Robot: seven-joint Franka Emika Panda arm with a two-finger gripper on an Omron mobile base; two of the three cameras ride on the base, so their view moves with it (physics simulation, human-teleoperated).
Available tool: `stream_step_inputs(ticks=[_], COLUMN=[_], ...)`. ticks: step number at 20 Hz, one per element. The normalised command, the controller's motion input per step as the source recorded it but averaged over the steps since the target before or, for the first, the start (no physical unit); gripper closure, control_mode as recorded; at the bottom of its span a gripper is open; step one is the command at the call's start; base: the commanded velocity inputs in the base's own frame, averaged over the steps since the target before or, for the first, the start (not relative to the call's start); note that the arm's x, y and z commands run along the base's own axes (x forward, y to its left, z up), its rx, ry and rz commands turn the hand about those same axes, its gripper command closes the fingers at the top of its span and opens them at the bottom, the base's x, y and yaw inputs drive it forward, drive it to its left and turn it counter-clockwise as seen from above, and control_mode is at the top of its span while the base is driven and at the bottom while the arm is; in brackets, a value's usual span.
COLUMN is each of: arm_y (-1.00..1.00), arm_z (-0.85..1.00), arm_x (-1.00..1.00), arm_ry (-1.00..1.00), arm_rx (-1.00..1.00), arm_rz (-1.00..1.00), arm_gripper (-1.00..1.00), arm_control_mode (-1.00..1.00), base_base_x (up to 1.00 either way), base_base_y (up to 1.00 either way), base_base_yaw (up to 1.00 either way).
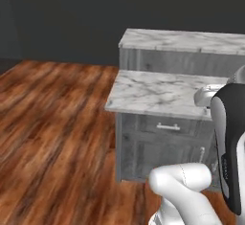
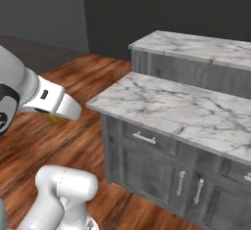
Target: Place the cold items (squash and broccoli) from the fridge in one tupperware on the dining counter. Place the warm items (kebab skewer and hot dog) in the stove area in another tupperware.
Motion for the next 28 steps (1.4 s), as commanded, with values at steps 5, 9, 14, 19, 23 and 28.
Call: stream_step_inputs(ticks=[5,9,14,19,23,28], arm_y=[0.00,0.00,0.00,0.00,0.00,0.00], arm_z=[0.00,0.00,0.00,0.00,0.00,0.00], arm_x=[0.00,0.00,0.00,0.00,0.00,0.00], arm_ry=[0.00,0.00,0.00,0.00,0.00,0.00], arm_rx=[0.00,0.00,0.00,0.00,0.00,0.00], arm_rz=[0.00,0.00,0.00,0.00,0.00,0.00], arm_gripper=[1.00,1.00,1.00,1.00,1.00,1.00], arm_control_mode=[1.00,1.00,1.00,1.00,1.00,1.00], base_base_x=[0.85,0.83,0.83,0.83,0.87,1.00], base_base_y=[1.00,1.00,1.00,1.00,1.00,0.98], base_base_yaw=[-0.19,-0.21,-0.20,-0.20,-0.20,-0.25])
